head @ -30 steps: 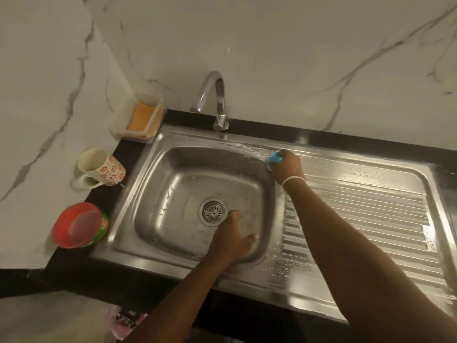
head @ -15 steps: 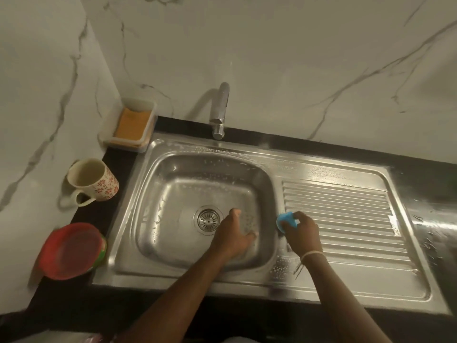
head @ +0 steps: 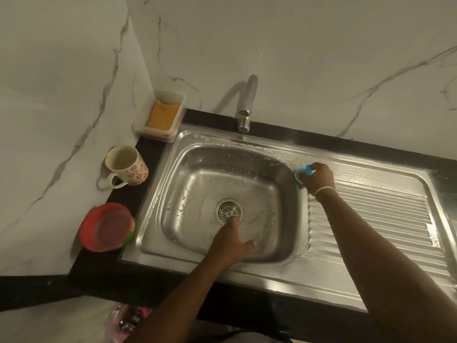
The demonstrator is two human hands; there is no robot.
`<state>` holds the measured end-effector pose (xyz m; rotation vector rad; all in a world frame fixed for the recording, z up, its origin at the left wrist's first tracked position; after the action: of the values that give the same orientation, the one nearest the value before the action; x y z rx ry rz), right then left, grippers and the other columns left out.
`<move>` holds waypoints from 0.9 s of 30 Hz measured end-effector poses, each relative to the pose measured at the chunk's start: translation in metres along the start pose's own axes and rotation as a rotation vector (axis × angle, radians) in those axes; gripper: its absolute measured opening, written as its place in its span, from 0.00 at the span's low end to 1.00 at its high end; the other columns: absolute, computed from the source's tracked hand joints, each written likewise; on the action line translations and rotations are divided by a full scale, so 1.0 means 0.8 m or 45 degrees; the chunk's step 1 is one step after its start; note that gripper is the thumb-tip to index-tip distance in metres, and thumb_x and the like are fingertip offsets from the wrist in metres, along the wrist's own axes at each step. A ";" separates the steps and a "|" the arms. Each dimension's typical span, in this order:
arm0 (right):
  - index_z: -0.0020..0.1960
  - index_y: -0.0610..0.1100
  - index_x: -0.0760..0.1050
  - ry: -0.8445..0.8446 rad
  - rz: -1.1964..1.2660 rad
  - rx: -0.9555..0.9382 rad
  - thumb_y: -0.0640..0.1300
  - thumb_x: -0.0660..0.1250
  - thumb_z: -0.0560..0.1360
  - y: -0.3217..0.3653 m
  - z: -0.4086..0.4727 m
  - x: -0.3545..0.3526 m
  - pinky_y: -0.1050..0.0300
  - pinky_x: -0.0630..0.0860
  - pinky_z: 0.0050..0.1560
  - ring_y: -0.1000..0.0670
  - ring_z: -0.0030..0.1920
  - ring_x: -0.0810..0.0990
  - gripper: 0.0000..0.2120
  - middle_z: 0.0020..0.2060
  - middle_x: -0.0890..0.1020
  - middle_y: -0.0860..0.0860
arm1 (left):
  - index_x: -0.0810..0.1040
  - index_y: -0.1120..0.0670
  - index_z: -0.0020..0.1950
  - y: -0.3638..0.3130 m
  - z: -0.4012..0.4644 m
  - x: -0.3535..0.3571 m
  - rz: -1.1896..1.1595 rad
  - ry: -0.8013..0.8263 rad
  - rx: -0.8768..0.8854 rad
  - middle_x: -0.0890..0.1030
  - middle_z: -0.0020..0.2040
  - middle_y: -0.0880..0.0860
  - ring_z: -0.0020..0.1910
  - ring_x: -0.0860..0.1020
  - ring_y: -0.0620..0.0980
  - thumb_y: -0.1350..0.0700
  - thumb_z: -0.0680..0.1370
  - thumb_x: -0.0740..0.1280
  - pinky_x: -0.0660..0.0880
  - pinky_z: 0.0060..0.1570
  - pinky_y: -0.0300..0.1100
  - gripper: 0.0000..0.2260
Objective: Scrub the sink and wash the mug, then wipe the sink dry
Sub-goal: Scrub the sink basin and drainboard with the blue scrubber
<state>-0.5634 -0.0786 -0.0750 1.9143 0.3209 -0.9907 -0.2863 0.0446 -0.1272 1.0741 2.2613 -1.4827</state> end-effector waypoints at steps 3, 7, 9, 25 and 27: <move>0.61 0.33 0.77 0.127 -0.149 -0.054 0.42 0.76 0.72 -0.015 -0.022 -0.015 0.48 0.76 0.58 0.36 0.57 0.79 0.21 0.57 0.80 0.36 | 0.60 0.52 0.73 -0.020 -0.001 -0.002 0.076 -0.030 0.037 0.72 0.69 0.53 0.66 0.73 0.53 0.44 0.70 0.73 0.70 0.62 0.43 0.37; 0.55 0.37 0.80 0.162 -0.119 -0.063 0.44 0.77 0.71 -0.077 -0.066 -0.035 0.52 0.77 0.47 0.39 0.48 0.82 0.17 0.48 0.83 0.38 | 0.61 0.53 0.73 -0.062 0.001 0.018 0.079 -0.034 0.090 0.72 0.69 0.53 0.65 0.73 0.52 0.45 0.70 0.73 0.70 0.61 0.43 0.36; 0.54 0.39 0.80 0.129 -0.070 -0.016 0.44 0.76 0.72 -0.125 -0.081 -0.053 0.54 0.76 0.41 0.41 0.42 0.82 0.14 0.46 0.83 0.39 | 0.62 0.54 0.72 -0.083 0.003 0.034 0.089 -0.022 0.119 0.73 0.68 0.54 0.65 0.74 0.52 0.45 0.70 0.74 0.71 0.61 0.43 0.36; 0.49 0.42 0.76 -0.136 0.143 0.289 0.38 0.70 0.73 -0.294 -0.040 -0.191 0.50 0.80 0.46 0.42 0.44 0.82 0.06 0.42 0.82 0.44 | 0.64 0.54 0.71 -0.185 0.019 0.134 0.234 -0.020 0.202 0.74 0.67 0.54 0.62 0.75 0.52 0.47 0.70 0.76 0.71 0.56 0.42 0.34; 0.52 0.42 0.76 0.057 0.174 0.143 0.42 0.71 0.74 -0.234 -0.054 -0.131 0.48 0.81 0.51 0.43 0.47 0.82 0.09 0.45 0.82 0.47 | 0.65 0.55 0.70 -0.198 0.021 0.139 0.249 -0.025 0.199 0.75 0.66 0.54 0.57 0.75 0.49 0.48 0.71 0.76 0.70 0.52 0.40 0.33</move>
<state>-0.7165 0.0754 -0.1011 2.0333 0.1600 -0.8925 -0.4759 0.0456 -0.0860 1.2780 1.9883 -1.6000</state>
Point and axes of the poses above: each hand's wrist, its own z-axis towards the middle knuckle, its own x-axis out of the palm, y = z × x, the point moved 4 cm from there along z, towards the middle knuckle
